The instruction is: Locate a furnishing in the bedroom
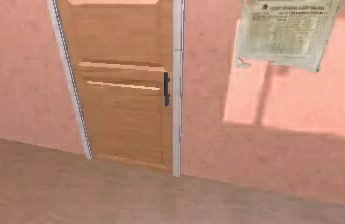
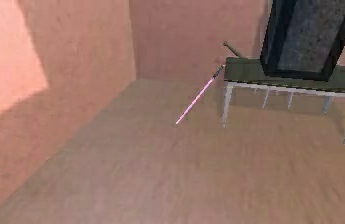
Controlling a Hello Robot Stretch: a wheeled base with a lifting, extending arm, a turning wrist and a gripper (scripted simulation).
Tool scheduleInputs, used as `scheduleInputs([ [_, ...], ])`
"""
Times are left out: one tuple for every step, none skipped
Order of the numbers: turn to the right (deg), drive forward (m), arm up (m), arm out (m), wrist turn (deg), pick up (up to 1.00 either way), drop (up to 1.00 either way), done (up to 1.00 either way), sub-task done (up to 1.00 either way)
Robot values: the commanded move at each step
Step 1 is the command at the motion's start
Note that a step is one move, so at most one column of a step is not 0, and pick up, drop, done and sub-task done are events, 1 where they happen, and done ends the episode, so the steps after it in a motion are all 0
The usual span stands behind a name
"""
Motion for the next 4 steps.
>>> scheduleInputs([
  [45.0,0.0,0.0,0.0,0.0,0.0,0.0,0.0,0.0],
  [42.0,0.0,0.0,0.0,0.0,0.0,0.0,0.0,0.0],
  [0.0,1.0,0.0,0.0,0.0,0.0,0.0,0.0,0.0],
  [0.0,0.8,0.0,0.0,0.0,0.0,0.0,0.0,0.0],
])
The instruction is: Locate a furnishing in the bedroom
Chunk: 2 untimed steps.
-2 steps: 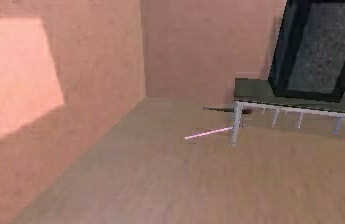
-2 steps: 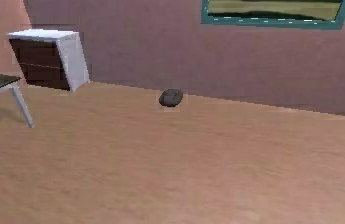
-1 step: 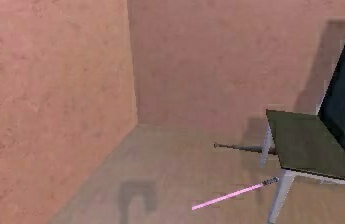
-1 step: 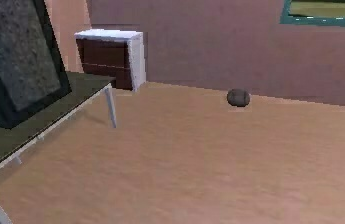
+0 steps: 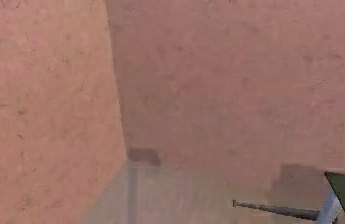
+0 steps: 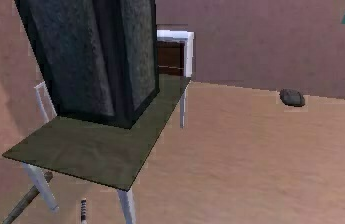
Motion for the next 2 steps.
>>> scheduleInputs([
  [18.0,0.0,0.0,0.0,0.0,0.0,0.0,0.0,0.0],
  [0.0,0.8,0.0,0.0,0.0,0.0,0.0,0.0,0.0],
])
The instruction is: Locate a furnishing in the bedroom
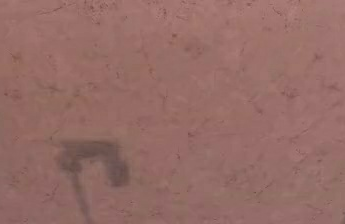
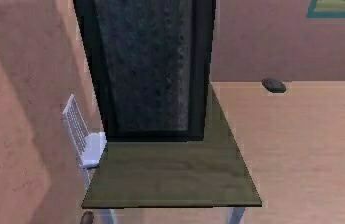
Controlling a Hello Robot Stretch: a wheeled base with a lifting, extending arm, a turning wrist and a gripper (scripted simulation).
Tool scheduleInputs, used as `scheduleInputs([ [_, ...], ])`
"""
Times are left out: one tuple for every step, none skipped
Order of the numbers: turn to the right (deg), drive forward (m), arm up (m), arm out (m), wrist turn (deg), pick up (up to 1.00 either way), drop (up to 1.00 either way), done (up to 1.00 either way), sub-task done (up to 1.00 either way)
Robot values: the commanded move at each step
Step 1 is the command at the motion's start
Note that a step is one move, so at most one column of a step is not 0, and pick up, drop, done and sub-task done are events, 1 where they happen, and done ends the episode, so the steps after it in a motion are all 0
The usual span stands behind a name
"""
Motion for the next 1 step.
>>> scheduleInputs([
  [45.0,0.0,0.0,0.0,0.0,0.0,0.0,0.0,0.0],
])
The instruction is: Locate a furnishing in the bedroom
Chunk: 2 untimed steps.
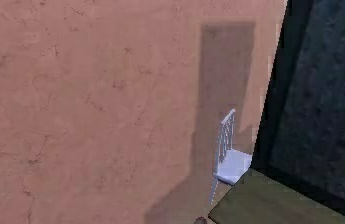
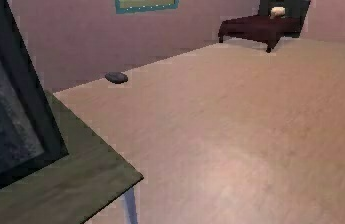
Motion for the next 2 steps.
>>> scheduleInputs([
  [24.0,0.0,0.0,0.0,0.0,0.0,0.0,0.0,0.0],
  [0.0,0.0,0.0,0.0,0.0,0.0,0.0,1.0,0.0],
])
